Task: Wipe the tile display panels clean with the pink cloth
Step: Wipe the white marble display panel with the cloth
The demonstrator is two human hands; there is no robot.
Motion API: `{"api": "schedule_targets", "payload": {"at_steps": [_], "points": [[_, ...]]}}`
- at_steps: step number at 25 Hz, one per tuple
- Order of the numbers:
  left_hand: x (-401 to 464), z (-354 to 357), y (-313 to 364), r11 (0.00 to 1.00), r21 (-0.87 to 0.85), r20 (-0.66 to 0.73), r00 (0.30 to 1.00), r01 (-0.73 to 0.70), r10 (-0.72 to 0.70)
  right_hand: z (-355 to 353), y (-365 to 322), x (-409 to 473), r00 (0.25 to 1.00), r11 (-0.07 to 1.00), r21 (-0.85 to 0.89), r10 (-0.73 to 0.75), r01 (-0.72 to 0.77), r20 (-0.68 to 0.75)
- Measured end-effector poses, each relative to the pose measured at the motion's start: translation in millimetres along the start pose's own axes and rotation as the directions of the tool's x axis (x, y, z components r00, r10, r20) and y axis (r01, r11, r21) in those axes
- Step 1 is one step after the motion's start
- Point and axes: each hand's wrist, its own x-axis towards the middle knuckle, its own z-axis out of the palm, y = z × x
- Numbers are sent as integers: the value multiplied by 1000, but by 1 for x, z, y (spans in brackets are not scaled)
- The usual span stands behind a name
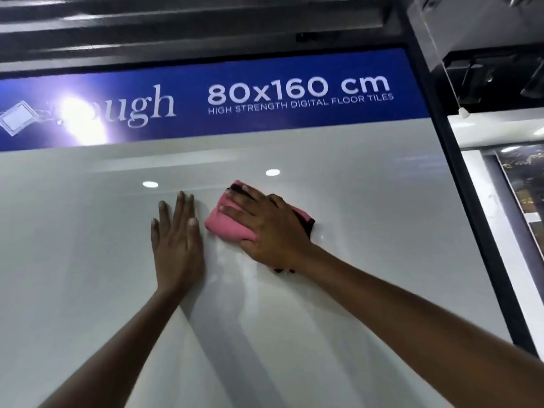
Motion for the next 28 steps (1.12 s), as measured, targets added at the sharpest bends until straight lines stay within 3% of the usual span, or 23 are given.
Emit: {"api": "schedule_targets", "payload": {"at_steps": [1,3,5,8,10,11,14,16,18,19,20,22,25,26,28], "points": [[-5,-4,1,998,-54,11,1000,12,-11,-4,0,-8,998,999,23,-35,34,59],[-19,-9,4,999,-32,59,998,8,-6,-20,34,-12,998,998,2,-60,60,31],[-34,-6,4,996,77,122,992,-42,32,-44,90,-19,987,989,-54,134,-139,-86],[-43,4,-1,975,198,99,992,-99,80,-79,160,-35,823,839,-52,516,-541,-239],[-43,7,-2,974,206,66,994,-98,86,-81,160,-30,728,750,-63,613,-658,-307],[-45,7,-2,973,209,58,994,-98,87,-73,146,-26,729,755,-56,606,-653,-319],[-46,8,-3,973,207,62,994,-102,91,-26,53,-49,875,909,54,413,-414,-252],[-44,2,-2,986,137,79,994,-92,82,6,-37,-98,985,992,13,127,-126,-119],[-55,-4,-1,995,52,97,992,-89,83,11,-81,-130,986,991,21,-132,131,97],[-69,-7,-1,994,48,106,990,-94,89,3,-74,-131,972,980,69,-193,185,137],[-87,-8,-2,992,75,119,988,-105,95,-4,-53,-126,980,984,70,-169,162,104],[-126,-7,-9,978,152,164,980,-140,115,-22,6,-112,994,997,4,79,-79,-80],[-146,-3,-21,956,223,170,973,-193,157,-58,90,-100,825,841,-48,517,-540,-227],[-145,-2,-21,956,224,162,975,-187,153,-60,93,-98,775,792,-60,575,-608,-264],[-146,-3,-19,957,226,149,977,-181,149,-45,61,-100,782,799,-87,549,-595,-296]]}}
